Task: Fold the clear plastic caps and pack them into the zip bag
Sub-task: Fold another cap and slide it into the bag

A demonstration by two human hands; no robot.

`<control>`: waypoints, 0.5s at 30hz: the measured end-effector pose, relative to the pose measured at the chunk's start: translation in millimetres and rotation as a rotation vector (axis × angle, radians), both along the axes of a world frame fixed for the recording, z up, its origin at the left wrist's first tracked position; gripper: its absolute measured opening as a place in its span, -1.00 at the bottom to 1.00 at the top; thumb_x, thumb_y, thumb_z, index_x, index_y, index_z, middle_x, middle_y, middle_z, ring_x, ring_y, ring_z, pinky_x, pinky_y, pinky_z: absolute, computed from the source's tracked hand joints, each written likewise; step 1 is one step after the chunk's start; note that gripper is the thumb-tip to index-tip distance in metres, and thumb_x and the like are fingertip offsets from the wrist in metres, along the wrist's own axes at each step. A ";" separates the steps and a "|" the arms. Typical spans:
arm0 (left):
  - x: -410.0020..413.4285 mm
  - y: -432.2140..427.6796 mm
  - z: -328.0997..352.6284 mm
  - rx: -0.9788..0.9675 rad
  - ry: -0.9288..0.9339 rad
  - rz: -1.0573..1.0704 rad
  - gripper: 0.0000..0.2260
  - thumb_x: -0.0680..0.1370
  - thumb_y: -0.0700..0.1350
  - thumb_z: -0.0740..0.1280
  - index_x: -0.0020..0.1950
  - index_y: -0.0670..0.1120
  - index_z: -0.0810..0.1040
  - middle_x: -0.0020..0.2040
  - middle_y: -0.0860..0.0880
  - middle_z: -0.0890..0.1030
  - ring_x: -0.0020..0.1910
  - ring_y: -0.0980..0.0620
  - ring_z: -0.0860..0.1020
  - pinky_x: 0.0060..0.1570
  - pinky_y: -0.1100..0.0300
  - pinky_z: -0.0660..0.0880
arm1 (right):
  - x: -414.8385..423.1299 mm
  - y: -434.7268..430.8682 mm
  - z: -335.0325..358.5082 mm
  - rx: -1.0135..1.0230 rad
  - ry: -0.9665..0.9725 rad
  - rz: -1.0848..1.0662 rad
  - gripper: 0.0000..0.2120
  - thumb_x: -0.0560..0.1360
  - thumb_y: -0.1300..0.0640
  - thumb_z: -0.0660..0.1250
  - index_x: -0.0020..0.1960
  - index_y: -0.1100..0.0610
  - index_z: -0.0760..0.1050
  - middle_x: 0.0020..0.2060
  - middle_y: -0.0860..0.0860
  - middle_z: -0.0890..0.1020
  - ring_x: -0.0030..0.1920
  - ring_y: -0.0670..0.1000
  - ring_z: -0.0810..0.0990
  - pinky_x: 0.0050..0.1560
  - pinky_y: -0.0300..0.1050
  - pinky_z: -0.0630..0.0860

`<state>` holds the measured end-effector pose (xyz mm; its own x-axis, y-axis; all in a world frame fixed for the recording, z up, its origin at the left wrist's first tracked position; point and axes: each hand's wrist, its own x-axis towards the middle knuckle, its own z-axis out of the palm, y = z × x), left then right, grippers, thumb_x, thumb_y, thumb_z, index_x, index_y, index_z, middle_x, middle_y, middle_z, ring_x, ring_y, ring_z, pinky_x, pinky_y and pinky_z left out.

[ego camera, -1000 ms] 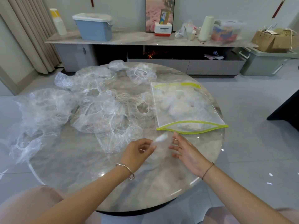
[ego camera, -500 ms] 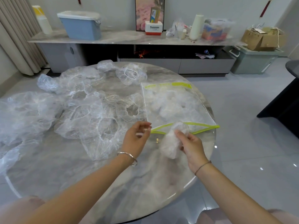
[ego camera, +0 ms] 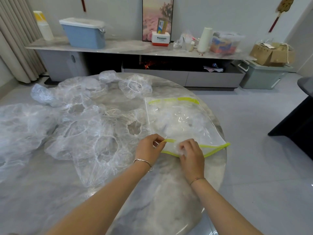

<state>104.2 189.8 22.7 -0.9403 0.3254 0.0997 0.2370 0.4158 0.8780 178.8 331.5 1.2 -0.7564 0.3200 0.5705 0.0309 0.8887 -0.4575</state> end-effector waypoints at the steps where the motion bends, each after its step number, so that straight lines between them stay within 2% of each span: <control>1: 0.8 0.8 0.8 0.002 -0.009 0.003 -0.94 0.49 -0.03 0.39 -0.19 0.05 0.58 -0.27 0.17 0.58 -0.26 0.16 0.52 -0.19 0.20 0.52 | -0.3 0.3 -5.0 -0.001 -0.038 0.009 -0.64 0.15 0.46 0.35 -0.18 0.11 0.46 -0.19 -0.06 0.45 -0.19 0.03 0.44 -0.30 -0.03 0.44; 3: -0.4 1.0 0.9 0.024 -0.020 0.043 -0.92 0.50 -0.03 0.37 -0.19 0.05 0.55 -0.25 0.13 0.59 -0.26 0.15 0.53 -0.23 0.25 0.49 | -4.3 -5.1 -10.6 0.003 -0.069 0.083 -0.71 0.22 0.37 0.36 -0.12 0.10 0.49 -0.15 -0.06 0.49 -0.16 0.03 0.48 -0.24 -0.06 0.45; 5: -1.5 2.6 2.0 0.060 -0.039 0.086 -0.90 0.51 -0.02 0.36 -0.20 0.02 0.54 -0.25 0.10 0.58 -0.27 0.16 0.52 -0.29 0.28 0.45 | -6.1 -11.5 -13.1 0.008 -0.064 0.149 -0.81 0.33 0.25 0.27 -0.08 0.10 0.51 -0.11 -0.06 0.52 -0.14 0.03 0.50 -0.18 -0.09 0.43; 8: -0.7 3.9 4.9 0.066 -0.003 0.093 -0.89 0.52 0.00 0.35 -0.19 0.03 0.54 -0.23 0.12 0.58 -0.27 0.18 0.52 -0.27 0.28 0.47 | -7.3 -12.6 -19.6 0.060 -0.014 0.151 -0.82 0.44 0.19 0.21 -0.05 0.12 0.57 -0.07 -0.03 0.59 -0.05 -0.02 0.50 -0.05 -0.16 0.39; 11: 4.8 4.5 9.4 0.120 0.072 0.090 -0.89 0.53 0.02 0.33 -0.19 0.07 0.52 -0.19 0.14 0.56 -0.22 0.21 0.52 -0.21 0.27 0.50 | -5.9 -10.5 -27.0 0.123 -0.018 0.129 -0.79 0.50 0.15 0.18 -0.03 0.13 0.59 -0.04 0.00 0.62 0.06 0.02 0.53 0.09 -0.14 0.36; 13: 6.9 3.0 9.6 0.114 0.139 0.061 -0.91 0.53 0.00 0.33 -0.18 0.08 0.52 -0.16 0.13 0.54 -0.18 0.21 0.52 -0.18 0.25 0.51 | -7.3 -12.7 -26.3 0.092 -0.133 0.117 -0.69 0.55 0.07 0.09 0.08 0.10 0.58 0.10 0.02 0.59 0.23 0.07 0.47 0.23 -0.09 0.28; 15: 7.4 -0.7 5.3 0.015 0.245 0.001 -0.92 0.54 0.00 0.33 -0.13 0.04 0.56 -0.13 0.12 0.55 -0.14 0.19 0.51 -0.15 0.23 0.49 | -11.3 -15.3 -21.2 0.042 -0.366 0.107 -0.44 0.54 -0.11 -0.17 0.33 0.01 0.44 0.37 0.00 0.41 0.47 0.11 0.18 0.45 -0.03 0.01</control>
<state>111.6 189.1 28.0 -0.8876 0.3214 0.3299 0.4435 0.4032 0.8005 167.5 316.2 -20.0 -0.9404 0.2099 0.2675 0.0913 0.9137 -0.3961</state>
